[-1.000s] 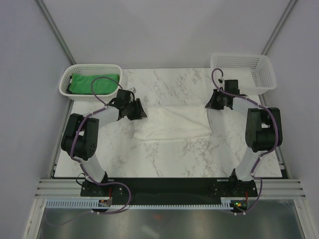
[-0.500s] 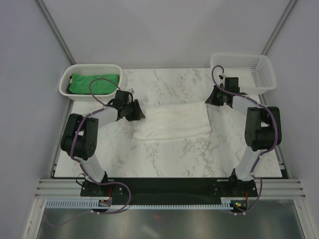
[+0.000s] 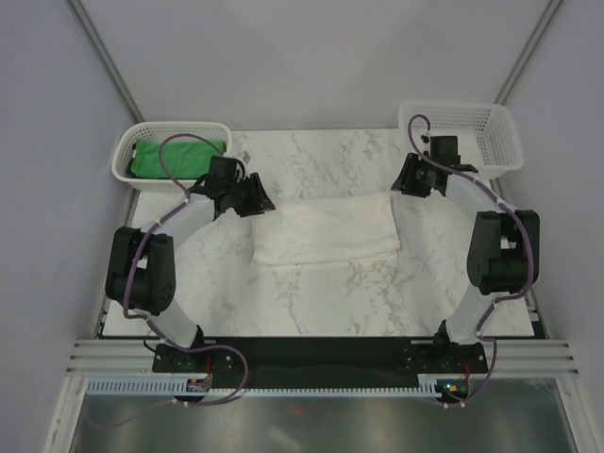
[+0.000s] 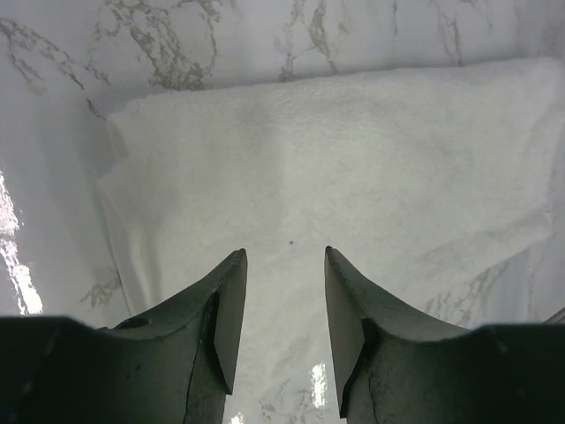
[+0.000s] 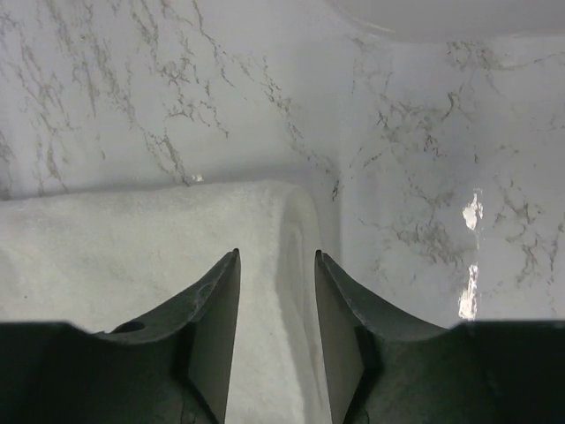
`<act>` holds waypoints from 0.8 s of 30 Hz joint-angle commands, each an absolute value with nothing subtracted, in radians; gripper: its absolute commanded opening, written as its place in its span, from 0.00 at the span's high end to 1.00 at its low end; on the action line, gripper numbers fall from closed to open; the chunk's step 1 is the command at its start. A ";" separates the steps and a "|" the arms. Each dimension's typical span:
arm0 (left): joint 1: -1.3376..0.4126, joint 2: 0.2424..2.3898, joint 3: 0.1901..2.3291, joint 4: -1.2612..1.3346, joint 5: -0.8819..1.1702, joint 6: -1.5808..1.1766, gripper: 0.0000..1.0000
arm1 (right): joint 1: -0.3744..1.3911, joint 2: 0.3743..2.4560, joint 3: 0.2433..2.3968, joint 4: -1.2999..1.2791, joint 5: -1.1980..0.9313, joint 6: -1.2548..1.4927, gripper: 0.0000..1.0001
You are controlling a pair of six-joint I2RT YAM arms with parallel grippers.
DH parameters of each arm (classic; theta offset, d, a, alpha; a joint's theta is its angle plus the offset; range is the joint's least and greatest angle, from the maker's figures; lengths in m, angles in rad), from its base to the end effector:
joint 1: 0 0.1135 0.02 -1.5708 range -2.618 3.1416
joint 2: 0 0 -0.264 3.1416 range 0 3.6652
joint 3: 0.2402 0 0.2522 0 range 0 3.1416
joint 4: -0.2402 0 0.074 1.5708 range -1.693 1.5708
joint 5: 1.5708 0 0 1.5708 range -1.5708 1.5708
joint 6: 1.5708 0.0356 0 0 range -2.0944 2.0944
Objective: Fold and stack the towels
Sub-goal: Fold the towel
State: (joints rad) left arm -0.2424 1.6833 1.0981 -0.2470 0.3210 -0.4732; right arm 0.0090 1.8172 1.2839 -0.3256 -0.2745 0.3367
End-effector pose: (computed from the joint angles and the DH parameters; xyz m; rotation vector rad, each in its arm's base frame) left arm 0.3463 -0.0972 0.2108 -0.1305 2.4678 -0.7083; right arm 0.3965 0.0132 0.2147 0.2747 2.4306 0.4886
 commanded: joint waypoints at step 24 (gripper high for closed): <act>-0.290 1.421 0.745 -0.308 0.216 -0.591 0.56 | 0.005 1.516 0.721 -0.143 -0.431 0.471 0.99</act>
State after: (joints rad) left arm -0.2977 1.4525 0.6907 -0.2653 0.2955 -0.5594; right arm 0.0128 1.5295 0.6945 -0.1806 -0.4904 0.4770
